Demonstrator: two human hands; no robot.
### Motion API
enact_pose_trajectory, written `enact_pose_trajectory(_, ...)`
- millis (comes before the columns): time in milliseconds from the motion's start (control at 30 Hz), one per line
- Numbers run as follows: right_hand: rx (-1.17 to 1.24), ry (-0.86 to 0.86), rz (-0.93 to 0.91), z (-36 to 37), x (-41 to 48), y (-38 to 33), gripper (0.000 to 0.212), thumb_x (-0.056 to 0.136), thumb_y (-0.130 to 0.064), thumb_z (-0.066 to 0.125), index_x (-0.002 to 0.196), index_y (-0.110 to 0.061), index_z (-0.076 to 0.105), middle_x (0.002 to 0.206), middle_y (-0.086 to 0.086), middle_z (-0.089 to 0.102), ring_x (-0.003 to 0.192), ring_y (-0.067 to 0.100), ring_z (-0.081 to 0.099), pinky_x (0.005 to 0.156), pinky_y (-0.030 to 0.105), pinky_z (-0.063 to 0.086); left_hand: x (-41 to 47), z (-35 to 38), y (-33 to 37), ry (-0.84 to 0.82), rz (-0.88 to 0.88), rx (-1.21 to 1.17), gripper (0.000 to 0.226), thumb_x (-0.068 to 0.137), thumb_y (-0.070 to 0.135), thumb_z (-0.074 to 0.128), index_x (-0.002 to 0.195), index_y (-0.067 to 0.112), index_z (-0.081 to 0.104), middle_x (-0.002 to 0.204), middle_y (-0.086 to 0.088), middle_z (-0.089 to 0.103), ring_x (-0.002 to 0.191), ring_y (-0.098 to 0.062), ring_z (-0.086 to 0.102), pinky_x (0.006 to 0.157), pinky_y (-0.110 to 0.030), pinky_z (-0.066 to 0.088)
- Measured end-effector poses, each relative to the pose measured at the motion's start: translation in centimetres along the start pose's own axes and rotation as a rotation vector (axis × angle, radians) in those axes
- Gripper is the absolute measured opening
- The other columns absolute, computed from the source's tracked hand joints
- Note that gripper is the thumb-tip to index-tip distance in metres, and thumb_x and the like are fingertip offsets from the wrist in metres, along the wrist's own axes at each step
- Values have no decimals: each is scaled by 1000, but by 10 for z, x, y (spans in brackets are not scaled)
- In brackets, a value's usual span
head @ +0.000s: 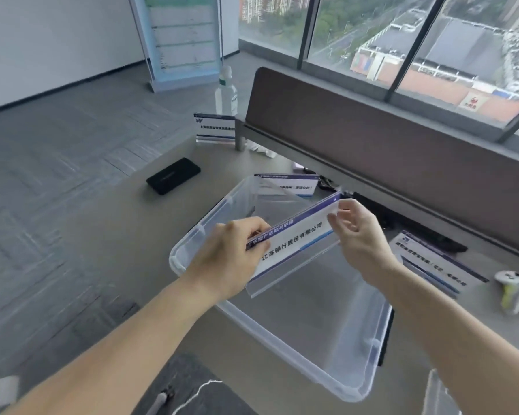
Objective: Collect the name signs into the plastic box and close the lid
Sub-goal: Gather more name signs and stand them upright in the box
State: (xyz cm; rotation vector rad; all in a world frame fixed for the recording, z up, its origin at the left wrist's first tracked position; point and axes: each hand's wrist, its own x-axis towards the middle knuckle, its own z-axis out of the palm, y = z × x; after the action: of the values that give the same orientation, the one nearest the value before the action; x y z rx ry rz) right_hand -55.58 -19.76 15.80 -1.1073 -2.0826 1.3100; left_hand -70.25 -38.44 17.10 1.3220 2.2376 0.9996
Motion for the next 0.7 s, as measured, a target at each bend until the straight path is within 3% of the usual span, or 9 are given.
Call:
enact_pose_trajectory(100,-44,-46,31,31,17,39,12,100,-29,57,111,-26,62,111,-8,71,109,13,66,100,47,53,1,23,-19,-86,-62,203,11,95,31,53,103,26,60,89,2,76,78,-23,71,66,-39,60)
enact_pose_trajectory(200,3,-94,87,59,28,78,13,98,-23,59,110,-29,59,110,-11,69,112,13,65,101,54,52,-2,43,-33,-208,-131,372,11,98,22,50,108,22,52,92,-5,70,84,-31,67,74,-43,58)
enact_pose_trajectory(333,45,-121,123,88,38,106,14,100,-17,57,93,-30,57,84,-28,64,86,-8,62,93,49,53,-2,61,-52,-265,-195,370,14,96,11,53,108,18,50,89,-5,70,81,-29,67,71,-42,58)
enact_pose_trajectory(400,50,-121,145,99,43,115,22,101,-15,55,89,-33,57,83,-28,65,79,-14,61,93,47,53,0,65,-55,-282,-226,384,19,95,7,54,111,17,49,90,-7,69,79,-28,65,65,-37,52)
enact_pose_trajectory(467,66,-119,160,107,48,121,20,101,-15,54,92,-32,59,96,-18,68,91,-5,64,97,54,54,3,67,-52,-320,-245,413,21,95,8,54,115,14,48,95,-9,69,84,-31,66,65,-37,48)
enact_pose_trajectory(567,86,-113,184,115,52,124,14,101,-14,52,102,-22,63,110,-7,70,108,16,66,91,59,56,9,68,-48,-417,-301,493,26,94,6,52,119,8,47,107,-14,68,99,-34,67,68,-36,43)
enact_pose_trajectory(700,182,-101,236,126,56,124,21,99,-4,50,98,-19,64,104,-11,69,97,6,66,85,54,59,14,74,-52,-474,-358,523,37,89,-4,53,124,5,48,115,-14,64,106,-33,65,69,-36,44)
